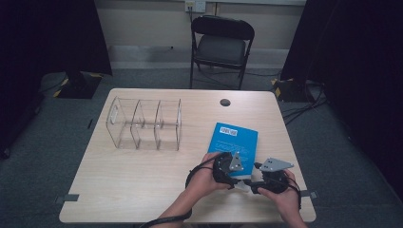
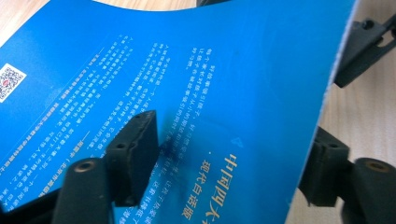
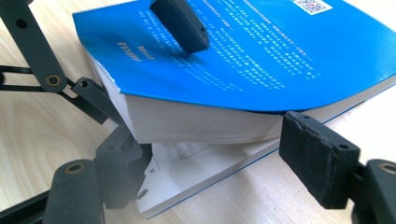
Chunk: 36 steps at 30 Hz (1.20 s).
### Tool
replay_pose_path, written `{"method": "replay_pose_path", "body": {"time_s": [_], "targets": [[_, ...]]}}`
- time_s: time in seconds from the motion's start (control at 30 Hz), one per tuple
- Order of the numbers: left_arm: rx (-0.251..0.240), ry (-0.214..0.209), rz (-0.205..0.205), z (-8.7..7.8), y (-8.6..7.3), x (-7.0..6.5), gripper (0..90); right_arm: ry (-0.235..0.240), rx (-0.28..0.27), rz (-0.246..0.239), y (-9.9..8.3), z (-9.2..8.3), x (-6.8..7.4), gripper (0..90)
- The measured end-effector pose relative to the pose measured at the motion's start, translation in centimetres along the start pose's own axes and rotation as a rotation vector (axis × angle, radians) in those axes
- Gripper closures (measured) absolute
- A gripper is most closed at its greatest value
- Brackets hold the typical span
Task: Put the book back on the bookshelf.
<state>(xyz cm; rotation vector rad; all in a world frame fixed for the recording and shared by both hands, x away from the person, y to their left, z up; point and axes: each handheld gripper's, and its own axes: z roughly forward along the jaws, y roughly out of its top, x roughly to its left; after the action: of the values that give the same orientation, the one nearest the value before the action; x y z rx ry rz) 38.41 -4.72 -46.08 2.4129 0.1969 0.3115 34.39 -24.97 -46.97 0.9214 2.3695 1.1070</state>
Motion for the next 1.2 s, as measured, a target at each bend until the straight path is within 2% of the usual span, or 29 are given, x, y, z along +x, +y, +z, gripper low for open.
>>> {"method": "replay_pose_path", "body": {"time_s": [0.03,0.1,0.2,0.33,0.47,0.67,0.7,0.8,0.97,1.2], "targets": [[-0.015,-0.010,0.010,-0.1,0.0,0.0,37.2,0.004,-0.007,0.013,0.0,0.0,0.0,25.2],[-0.010,-0.016,0.024,-0.3,0.2,0.0,45.4,0.017,-0.028,0.038,-0.1,-0.2,-0.2,25.2],[-0.011,-0.021,0.045,-0.6,0.3,0.0,52.6,0.013,-0.039,0.024,-0.3,-0.5,-0.2,24.8],[-0.002,-0.011,0.032,-1.0,0.7,0.0,62.8,0.030,-0.031,0.041,-0.9,-0.6,0.0,22.7],[0.013,-0.012,0.026,-1.3,1.1,0.2,67.8,0.031,-0.020,0.035,-1.2,-0.5,0.3,21.4],[0.040,-0.018,0.008,-1.7,1.7,0.5,69.0,0.040,-0.014,0.044,-1.7,-0.2,0.6,19.0],[0.033,-0.018,-0.008,-1.8,1.9,0.5,69.2,0.040,-0.008,0.049,-1.8,-0.1,0.7,18.1],[0.052,-0.028,-0.018,-2.2,2.5,1.0,69.6,0.048,-0.005,0.065,-2.2,0.0,0.7,17.5],[0.051,-0.034,-0.062,-3.1,3.5,1.8,70.3,0.053,0.016,0.076,-2.7,0.1,0.8,16.6],[0.078,-0.044,-0.085,-3.4,4.3,2.2,70.8,0.053,0.041,0.062,-3.1,0.4,1.2,15.1]]}}
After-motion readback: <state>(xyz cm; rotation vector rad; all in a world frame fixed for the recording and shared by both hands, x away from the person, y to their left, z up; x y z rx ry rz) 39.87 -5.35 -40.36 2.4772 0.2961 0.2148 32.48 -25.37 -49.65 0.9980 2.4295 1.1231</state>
